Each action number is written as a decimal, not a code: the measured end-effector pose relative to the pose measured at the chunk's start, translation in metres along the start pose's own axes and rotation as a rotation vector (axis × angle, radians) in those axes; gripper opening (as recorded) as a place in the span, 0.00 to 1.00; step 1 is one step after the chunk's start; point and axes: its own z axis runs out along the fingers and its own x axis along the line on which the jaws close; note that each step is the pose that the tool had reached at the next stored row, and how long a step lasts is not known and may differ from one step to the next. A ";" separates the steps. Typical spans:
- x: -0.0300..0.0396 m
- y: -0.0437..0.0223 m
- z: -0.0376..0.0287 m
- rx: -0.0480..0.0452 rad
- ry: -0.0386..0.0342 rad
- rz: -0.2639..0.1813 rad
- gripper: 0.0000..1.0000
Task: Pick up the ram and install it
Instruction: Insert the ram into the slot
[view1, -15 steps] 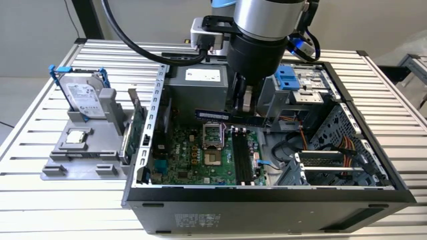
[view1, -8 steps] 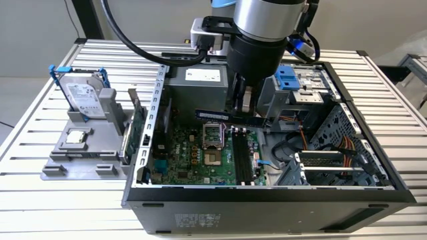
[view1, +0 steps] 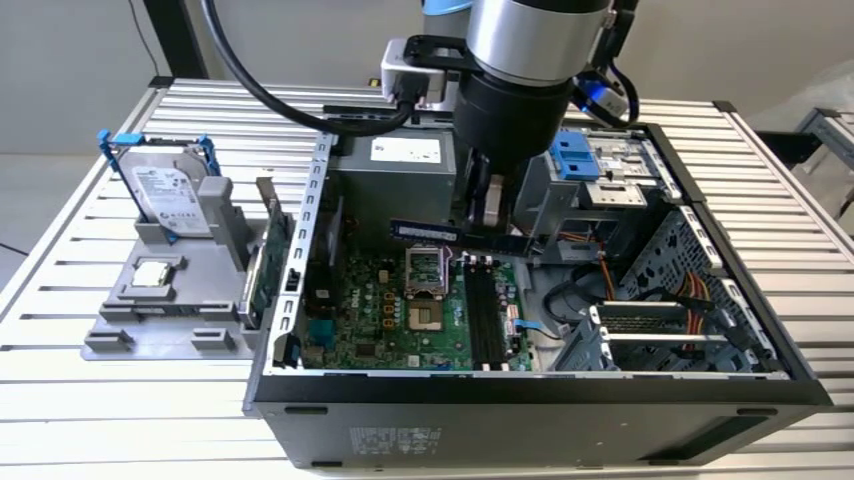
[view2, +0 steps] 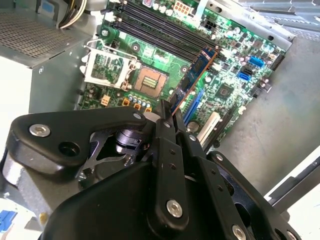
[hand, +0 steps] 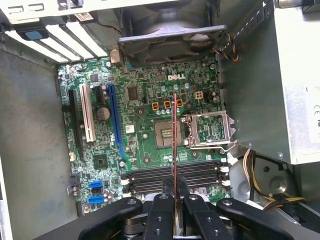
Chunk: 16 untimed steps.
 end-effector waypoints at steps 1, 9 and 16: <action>0.0000 0.0000 0.0003 0.0000 0.0001 0.001 0.00; 0.0000 -0.0001 0.0026 0.0001 0.0005 0.005 0.00; 0.0000 -0.0002 0.0046 0.0002 0.0009 0.009 0.00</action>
